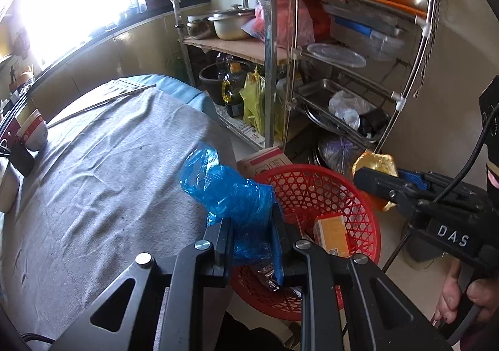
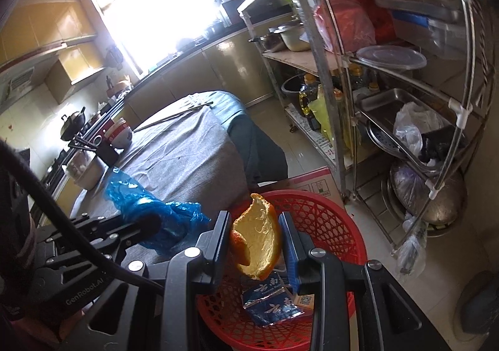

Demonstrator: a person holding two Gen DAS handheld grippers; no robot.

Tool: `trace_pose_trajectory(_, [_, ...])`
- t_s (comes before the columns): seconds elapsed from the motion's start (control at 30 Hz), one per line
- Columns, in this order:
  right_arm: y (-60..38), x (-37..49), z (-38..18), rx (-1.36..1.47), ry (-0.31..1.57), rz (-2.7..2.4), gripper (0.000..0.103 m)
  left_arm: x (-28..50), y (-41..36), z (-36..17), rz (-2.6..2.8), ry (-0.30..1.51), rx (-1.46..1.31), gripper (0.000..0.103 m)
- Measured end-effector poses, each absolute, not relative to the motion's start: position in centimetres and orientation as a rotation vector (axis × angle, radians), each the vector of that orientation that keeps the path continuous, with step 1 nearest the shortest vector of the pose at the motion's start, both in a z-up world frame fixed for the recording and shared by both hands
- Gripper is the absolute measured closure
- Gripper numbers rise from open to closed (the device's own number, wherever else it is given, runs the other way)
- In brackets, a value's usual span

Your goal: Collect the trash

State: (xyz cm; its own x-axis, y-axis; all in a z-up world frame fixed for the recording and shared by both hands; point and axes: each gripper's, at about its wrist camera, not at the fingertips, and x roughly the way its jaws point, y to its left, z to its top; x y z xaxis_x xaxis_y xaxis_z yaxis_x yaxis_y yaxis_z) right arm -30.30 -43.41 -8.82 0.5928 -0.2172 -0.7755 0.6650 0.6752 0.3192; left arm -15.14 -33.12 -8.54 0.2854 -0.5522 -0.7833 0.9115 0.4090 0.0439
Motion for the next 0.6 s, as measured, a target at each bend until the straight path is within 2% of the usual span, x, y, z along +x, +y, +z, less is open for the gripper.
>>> trace_pose_trajectory(0.2, [-44.4,-31.4,-10.3,0.725,0.777,-0.535,0.067,-15.8,-34.3,-9.4,-1.055,0.780,0.593,0.077])
trace_pose_trajectory(0.27, [-44.6,-31.4,-10.7,0.755,0.781,-0.526,0.064,-15.8,-34.5,-9.6,-1.062,0.784,0.604,0.063])
trace_pose_trajectory(0.3, [-44.7,-31.4,-11.0,0.782,0.784,-0.515,0.062,-15.9,-34.5,-9.6,-1.061,0.781,0.608,0.049])
trace_pose_trajectory(0.33, [-44.9,-31.4,-11.2,0.805,0.788,-0.509,0.046,-15.9,-34.4,-9.6,-1.058,0.772,0.608,0.040])
trace_pose_trajectory(0.37, [-45.1,-31.5,-11.3,0.822,0.789,-0.513,0.034,-16.0,-34.2,-9.3,-1.058,0.757,0.604,0.039])
trace_pose_trajectory(0.6, [-44.8,-31.3,-9.9,0.809,0.740,-0.522,0.034,-15.1,-31.6,-7.0,-1.025,0.684,0.583,0.037])
